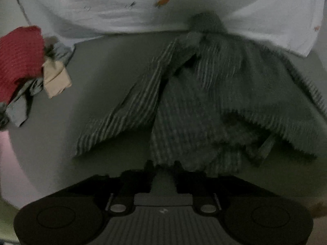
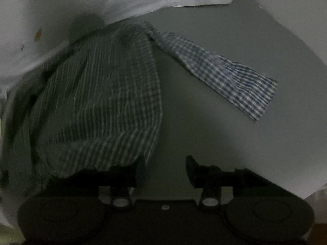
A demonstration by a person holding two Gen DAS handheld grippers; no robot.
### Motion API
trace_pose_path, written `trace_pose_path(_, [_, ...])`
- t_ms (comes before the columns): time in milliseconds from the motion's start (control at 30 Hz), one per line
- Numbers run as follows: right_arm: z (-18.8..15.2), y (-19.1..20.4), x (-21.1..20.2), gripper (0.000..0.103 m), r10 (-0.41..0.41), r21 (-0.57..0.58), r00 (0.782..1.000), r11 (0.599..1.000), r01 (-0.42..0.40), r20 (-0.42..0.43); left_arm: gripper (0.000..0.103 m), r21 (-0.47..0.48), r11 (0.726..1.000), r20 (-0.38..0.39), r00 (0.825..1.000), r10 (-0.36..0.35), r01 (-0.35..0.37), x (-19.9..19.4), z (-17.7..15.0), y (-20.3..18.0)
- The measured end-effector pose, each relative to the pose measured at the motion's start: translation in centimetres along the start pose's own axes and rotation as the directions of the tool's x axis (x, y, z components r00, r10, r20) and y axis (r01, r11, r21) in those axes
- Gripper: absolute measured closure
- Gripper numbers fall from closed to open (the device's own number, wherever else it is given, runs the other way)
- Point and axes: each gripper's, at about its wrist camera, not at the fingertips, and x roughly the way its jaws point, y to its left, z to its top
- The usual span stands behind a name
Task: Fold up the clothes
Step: 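Grasp the shirt body with both grippers and lift it again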
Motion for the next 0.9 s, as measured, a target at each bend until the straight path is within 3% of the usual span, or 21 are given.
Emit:
trace_pose_path(33, [-0.4, 1.0, -0.1, 0.045, -0.005, -0.059, 1.000, 0.998, 0.006, 0.006, 0.055, 0.007, 1.000, 0.013, 1.000, -0.026, 0.026, 0.1, 0.7, 0.1])
trace_pose_path(67, [-0.3, 1.9, 0.0, 0.038, -0.012, -0.120, 1.000, 0.993, 0.014, 0.015, 0.049, 0.023, 0.998, 0.017, 0.999, -0.051, 0.051, 0.7, 1.2, -0.4])
trace_pose_path(133, [-1.5, 4.4, 0.4, 0.029, -0.039, -0.301, 0.999, 0.952, 0.047, 0.033, 0.033, 0.062, 0.994, 0.020, 0.995, -0.096, 0.095, 2.1, 2.0, -1.3])
trace_pose_path(233, [-3.1, 7.2, 2.1, 0.028, -0.084, -0.477, 0.995, 0.874, 0.095, 0.046, 0.031, 0.122, 0.983, -0.022, 0.991, -0.134, 0.136, 4.9, 2.3, -3.1])
trace_pose_path(333, [-4.9, 9.1, 3.5, 0.026, -0.143, -0.599, 0.987, 0.784, 0.160, 0.077, 0.029, 0.172, 0.980, -0.068, 0.994, -0.088, 0.099, 7.9, 2.3, -4.7])
trace_pose_path(367, [-5.4, 9.4, 3.7, 0.018, -0.158, -0.619, 0.981, 0.762, 0.191, 0.108, 0.027, 0.177, 0.981, -0.081, 0.995, -0.065, 0.079, 8.7, 2.3, -5.0])
trace_pose_path(433, [-5.7, 9.5, 3.7, 0.018, -0.168, -0.632, 0.973, 0.740, 0.229, 0.156, 0.027, 0.174, 0.984, -0.098, 0.995, -0.031, 0.047, 10.0, 2.3, -5.2])
trace_pose_path(467, [-5.8, 9.5, 3.6, 0.021, -0.164, -0.631, 0.972, 0.740, 0.233, 0.167, 0.027, 0.154, 0.987, -0.103, 0.994, -0.030, 0.046, 10.4, 2.4, -5.1])
trace_pose_path(500, [-5.8, 9.4, 3.6, 0.030, -0.165, -0.629, 0.970, 0.739, 0.241, 0.178, 0.027, 0.124, 0.991, -0.109, 0.993, -0.040, 0.053, 10.8, 2.5, -4.8])
trace_pose_path(533, [-5.8, 9.2, 3.6, 0.068, -0.166, -0.627, 0.968, 0.738, 0.249, 0.189, 0.028, 0.084, 0.995, -0.109, 0.993, -0.053, 0.063, 10.9, 2.6, -4.3])
trace_pose_path(567, [-5.5, 9.1, 3.5, 0.103, -0.181, -0.621, 0.962, 0.736, 0.269, 0.202, 0.031, 0.044, 0.996, -0.109, 0.992, -0.067, 0.072, 11.0, 2.7, -3.9])
trace_pose_path(600, [-5.3, 8.9, 3.5, 0.101, -0.198, -0.614, 0.956, 0.734, 0.291, 0.216, 0.054, 0.001, 0.997, -0.108, 0.991, -0.083, 0.083, 11.1, 2.8, -3.4])
trace_pose_path(633, [-5.1, 8.7, 3.5, 0.102, -0.214, -0.607, 0.949, 0.731, 0.312, 0.230, 0.094, -0.066, 0.992, -0.105, 0.988, -0.110, 0.103, 10.7, 3.2, -2.5])
trace_pose_path(667, [-4.6, 8.3, 2.9, 0.102, -0.218, -0.582, 0.945, 0.747, 0.322, 0.243, 0.100, -0.133, 0.983, -0.101, 0.985, -0.137, 0.123, 10.4, 3.5, -1.6])
trace_pose_path(733, [-3.0, 7.0, 0.1, 0.103, -0.209, -0.486, 0.937, 0.811, 0.326, 0.280, 0.103, -0.264, 0.951, -0.084, 0.978, -0.190, 0.162, 9.5, 4.3, 0.3])
trace_pose_path(833, [-0.6, 4.8, -5.5, 0.103, -0.259, -0.344, 0.884, 0.849, 0.401, 0.390, 0.103, -0.402, 0.879, 0.054, 0.965, -0.256, 0.256, 4.8, 5.8, 3.5])
trace_pose_path(900, [0.8, 3.1, -9.7, 0.103, -0.274, -0.247, 0.856, 0.879, 0.408, 0.439, 0.103, -0.460, 0.827, 0.158, 0.947, -0.280, 0.322, 1.1, 6.6, 5.5])
